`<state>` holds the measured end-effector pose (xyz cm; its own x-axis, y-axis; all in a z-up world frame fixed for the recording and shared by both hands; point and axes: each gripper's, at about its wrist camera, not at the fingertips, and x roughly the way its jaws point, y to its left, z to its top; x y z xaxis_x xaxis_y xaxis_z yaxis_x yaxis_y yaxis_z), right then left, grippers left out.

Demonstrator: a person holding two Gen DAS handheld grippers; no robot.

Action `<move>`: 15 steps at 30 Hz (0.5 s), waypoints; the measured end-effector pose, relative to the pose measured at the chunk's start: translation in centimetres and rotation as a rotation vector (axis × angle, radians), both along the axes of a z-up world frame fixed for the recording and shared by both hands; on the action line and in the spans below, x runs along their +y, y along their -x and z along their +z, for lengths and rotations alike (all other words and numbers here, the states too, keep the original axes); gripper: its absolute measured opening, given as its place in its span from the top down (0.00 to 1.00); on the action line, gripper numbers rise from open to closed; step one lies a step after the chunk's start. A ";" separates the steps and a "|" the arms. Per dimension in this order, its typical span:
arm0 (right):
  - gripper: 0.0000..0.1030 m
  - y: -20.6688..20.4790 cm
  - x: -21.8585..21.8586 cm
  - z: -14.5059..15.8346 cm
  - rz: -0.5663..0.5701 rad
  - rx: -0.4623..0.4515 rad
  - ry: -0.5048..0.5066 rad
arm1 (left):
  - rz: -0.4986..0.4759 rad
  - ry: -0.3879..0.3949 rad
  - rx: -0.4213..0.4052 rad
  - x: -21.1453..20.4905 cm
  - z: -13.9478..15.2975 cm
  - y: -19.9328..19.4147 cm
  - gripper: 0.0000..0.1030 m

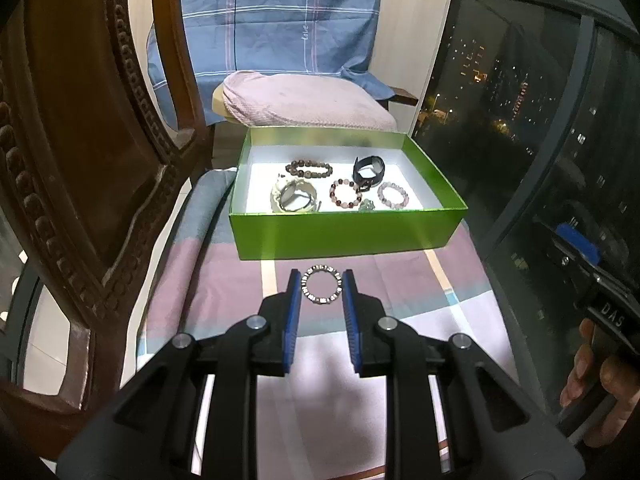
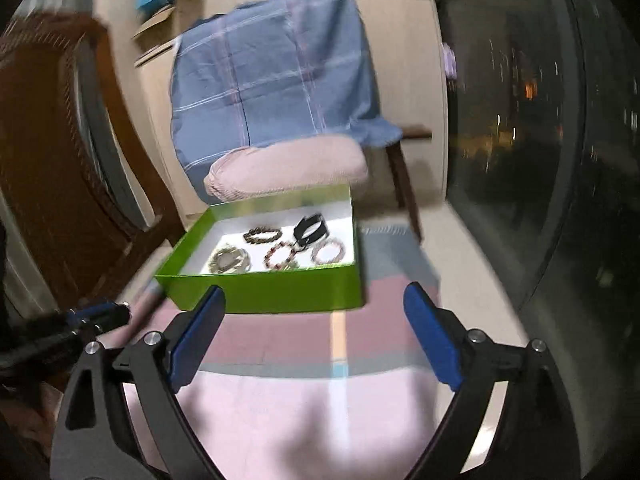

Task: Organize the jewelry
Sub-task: 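Lower both rings into the green box and open both tools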

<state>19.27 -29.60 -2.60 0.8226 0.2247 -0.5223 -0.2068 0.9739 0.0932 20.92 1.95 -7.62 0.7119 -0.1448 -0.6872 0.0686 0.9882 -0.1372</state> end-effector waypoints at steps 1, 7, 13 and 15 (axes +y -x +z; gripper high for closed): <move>0.14 0.0 -0.1 0.0 0.001 -0.004 0.009 | -0.001 -0.007 0.002 -0.2 -0.1 0.0 0.80; 0.14 -0.9 -2.1 0.1 -0.014 0.038 -0.073 | 0.010 -0.015 0.028 -0.9 -0.9 -0.7 0.80; 0.14 -1.7 -3.7 -0.3 -0.033 0.062 -0.122 | 0.018 -0.047 0.009 -1.9 0.9 -6.0 0.80; 0.14 -2.1 -4.0 -0.4 -0.041 0.069 -0.136 | 0.020 -0.048 0.019 -2.4 1.2 -9.1 0.80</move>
